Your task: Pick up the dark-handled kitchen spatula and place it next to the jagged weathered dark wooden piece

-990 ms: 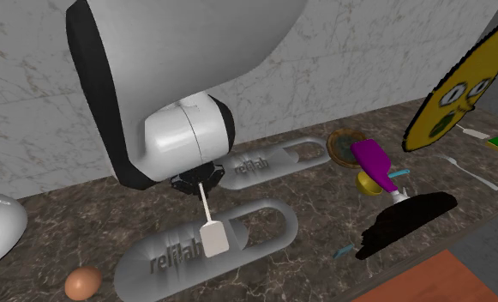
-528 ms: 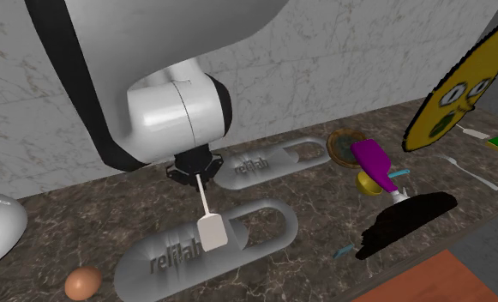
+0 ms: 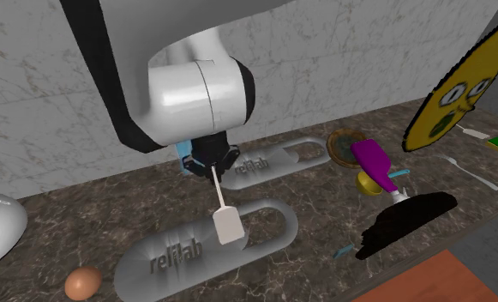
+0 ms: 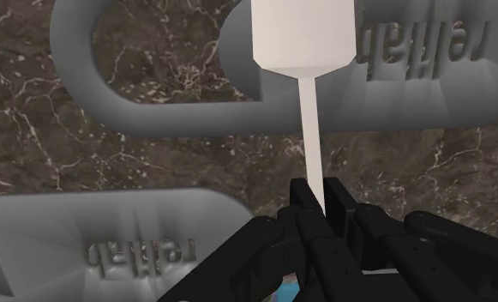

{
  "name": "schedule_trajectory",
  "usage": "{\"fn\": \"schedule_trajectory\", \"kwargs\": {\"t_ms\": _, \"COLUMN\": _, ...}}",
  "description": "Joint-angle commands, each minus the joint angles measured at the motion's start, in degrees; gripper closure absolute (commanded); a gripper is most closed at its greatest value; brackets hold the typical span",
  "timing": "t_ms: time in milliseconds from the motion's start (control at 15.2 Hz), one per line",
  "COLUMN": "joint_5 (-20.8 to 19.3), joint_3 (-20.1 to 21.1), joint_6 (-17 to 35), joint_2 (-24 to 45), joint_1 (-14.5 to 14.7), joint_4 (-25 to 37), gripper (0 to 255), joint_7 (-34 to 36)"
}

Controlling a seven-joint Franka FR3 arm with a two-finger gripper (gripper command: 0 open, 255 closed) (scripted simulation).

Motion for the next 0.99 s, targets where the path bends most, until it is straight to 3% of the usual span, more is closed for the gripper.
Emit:
{"fn": "schedule_trajectory", "kwargs": {"t_ms": 0, "joint_5": 0.5, "joint_3": -0.8, "joint_6": 0.3, "joint_2": -0.8, "joint_1": -1.8, "joint_4": -1.0, "gripper": 255, "joint_7": -3.0}}
{"fn": "schedule_trajectory", "kwargs": {"t_ms": 924, "joint_5": 3.2, "joint_3": -8.3, "joint_6": 0.4, "joint_2": -1.3, "joint_1": -14.5, "joint_4": -1.5, "gripper": 255, "joint_7": -25.2}}
